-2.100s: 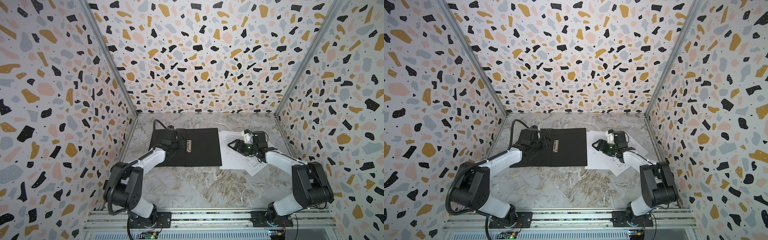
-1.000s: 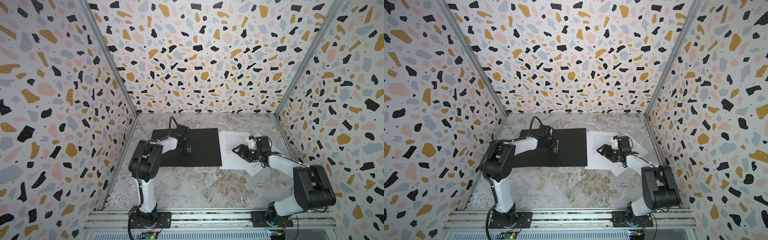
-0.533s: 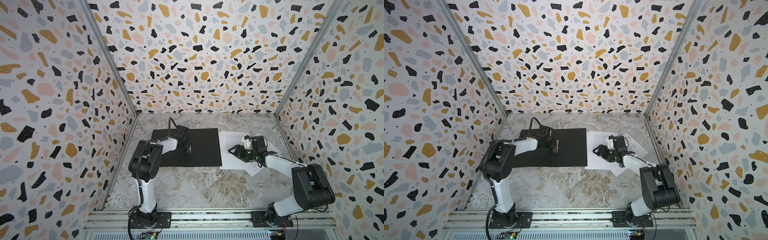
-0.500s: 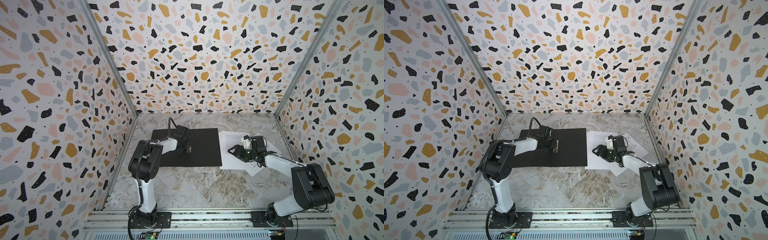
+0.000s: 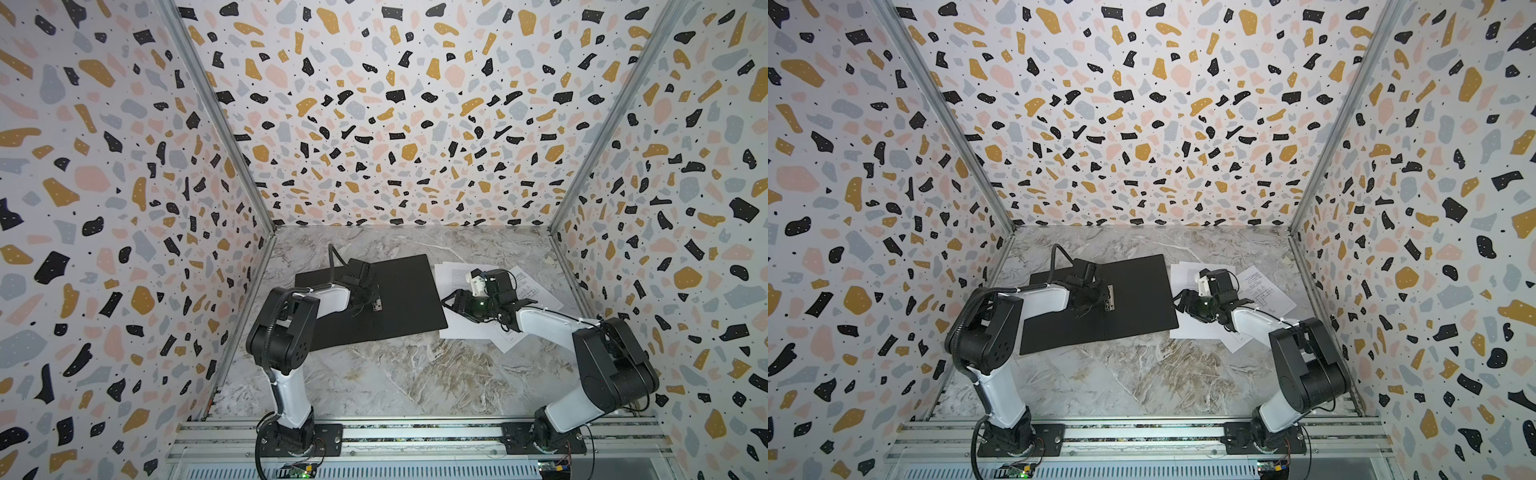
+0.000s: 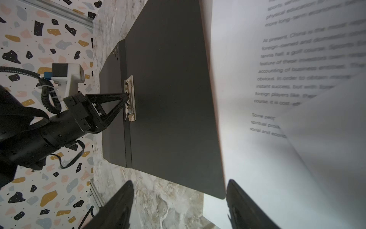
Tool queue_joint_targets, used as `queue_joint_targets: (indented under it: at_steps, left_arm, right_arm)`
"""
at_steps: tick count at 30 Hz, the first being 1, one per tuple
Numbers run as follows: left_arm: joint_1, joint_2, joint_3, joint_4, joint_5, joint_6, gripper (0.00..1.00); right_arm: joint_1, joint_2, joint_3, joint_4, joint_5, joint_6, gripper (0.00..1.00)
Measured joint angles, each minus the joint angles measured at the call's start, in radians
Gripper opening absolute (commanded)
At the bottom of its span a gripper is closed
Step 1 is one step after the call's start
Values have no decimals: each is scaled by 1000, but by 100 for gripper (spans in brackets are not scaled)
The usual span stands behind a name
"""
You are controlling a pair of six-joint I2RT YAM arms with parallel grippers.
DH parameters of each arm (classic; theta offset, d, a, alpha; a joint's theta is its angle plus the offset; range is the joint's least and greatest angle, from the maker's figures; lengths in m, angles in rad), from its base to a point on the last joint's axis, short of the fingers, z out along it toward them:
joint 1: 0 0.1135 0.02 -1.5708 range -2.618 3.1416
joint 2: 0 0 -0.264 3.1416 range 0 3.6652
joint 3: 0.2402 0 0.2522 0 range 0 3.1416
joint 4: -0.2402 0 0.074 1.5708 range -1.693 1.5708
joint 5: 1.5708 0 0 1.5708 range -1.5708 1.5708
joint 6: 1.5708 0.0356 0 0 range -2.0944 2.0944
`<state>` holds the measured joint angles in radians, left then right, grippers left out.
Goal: Put the files into the folder
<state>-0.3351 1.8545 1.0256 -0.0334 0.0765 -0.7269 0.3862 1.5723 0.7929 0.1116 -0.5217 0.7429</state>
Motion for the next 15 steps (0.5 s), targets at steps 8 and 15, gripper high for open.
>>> queue_joint_targets:
  at_steps: [8,15]
  left_arm:
    - [0,-46,-8,-3,-11,-25,28]
    - [61,-100,18,-10,16,18,22]
  right_arm:
    - [90,59,67,10,17,14,72]
    - [186,171,180,38,7,24,63]
